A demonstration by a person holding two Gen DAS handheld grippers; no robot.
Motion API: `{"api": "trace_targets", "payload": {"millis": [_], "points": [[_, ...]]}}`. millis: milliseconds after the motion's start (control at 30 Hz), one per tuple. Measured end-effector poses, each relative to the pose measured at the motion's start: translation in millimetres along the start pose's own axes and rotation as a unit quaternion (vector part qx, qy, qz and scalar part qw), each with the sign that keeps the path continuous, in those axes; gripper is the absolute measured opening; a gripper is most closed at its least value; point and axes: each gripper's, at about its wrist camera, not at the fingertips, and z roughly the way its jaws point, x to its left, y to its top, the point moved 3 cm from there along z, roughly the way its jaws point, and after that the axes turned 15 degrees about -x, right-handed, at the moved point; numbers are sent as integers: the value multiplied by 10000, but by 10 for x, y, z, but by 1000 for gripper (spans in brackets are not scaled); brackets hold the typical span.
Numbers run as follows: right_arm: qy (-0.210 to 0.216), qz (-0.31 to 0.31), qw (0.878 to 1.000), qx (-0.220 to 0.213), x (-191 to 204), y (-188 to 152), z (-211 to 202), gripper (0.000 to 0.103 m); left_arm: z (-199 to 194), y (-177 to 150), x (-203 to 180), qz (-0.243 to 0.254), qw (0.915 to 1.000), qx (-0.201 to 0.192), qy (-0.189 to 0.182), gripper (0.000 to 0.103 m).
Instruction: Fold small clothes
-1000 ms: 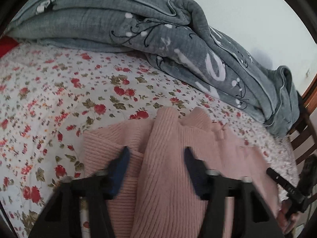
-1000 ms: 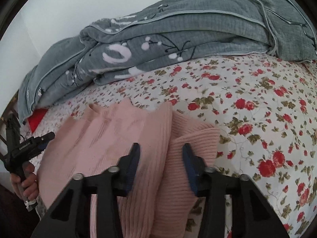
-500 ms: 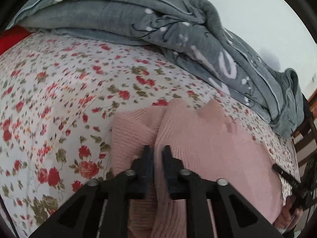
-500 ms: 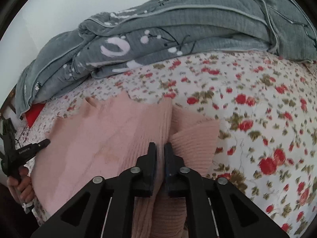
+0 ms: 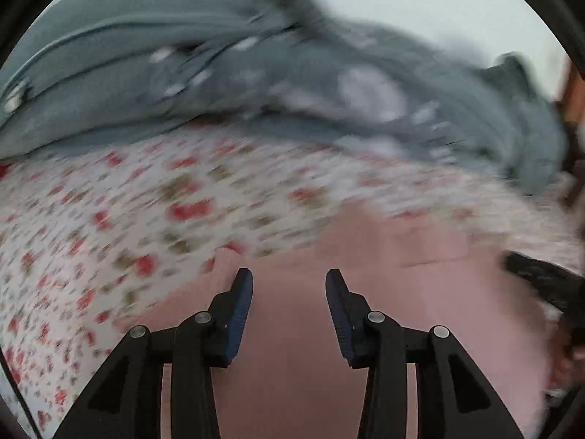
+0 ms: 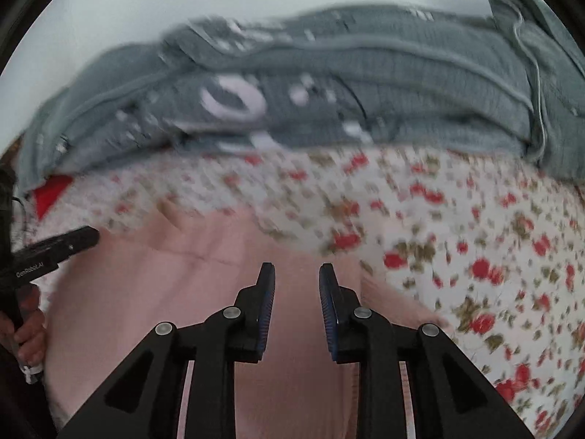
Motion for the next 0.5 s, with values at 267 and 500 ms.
{"api": "trace_targets", "payload": {"millis": [267, 500], "points": [[-167, 528, 9984, 66, -263, -158, 143, 10, 7, -148, 151, -374, 9991, -208, -22, 33], [-175, 466, 9987, 66, -242, -168, 161, 10, 38, -155, 130, -153, 9996, -191, 120, 33]]}}
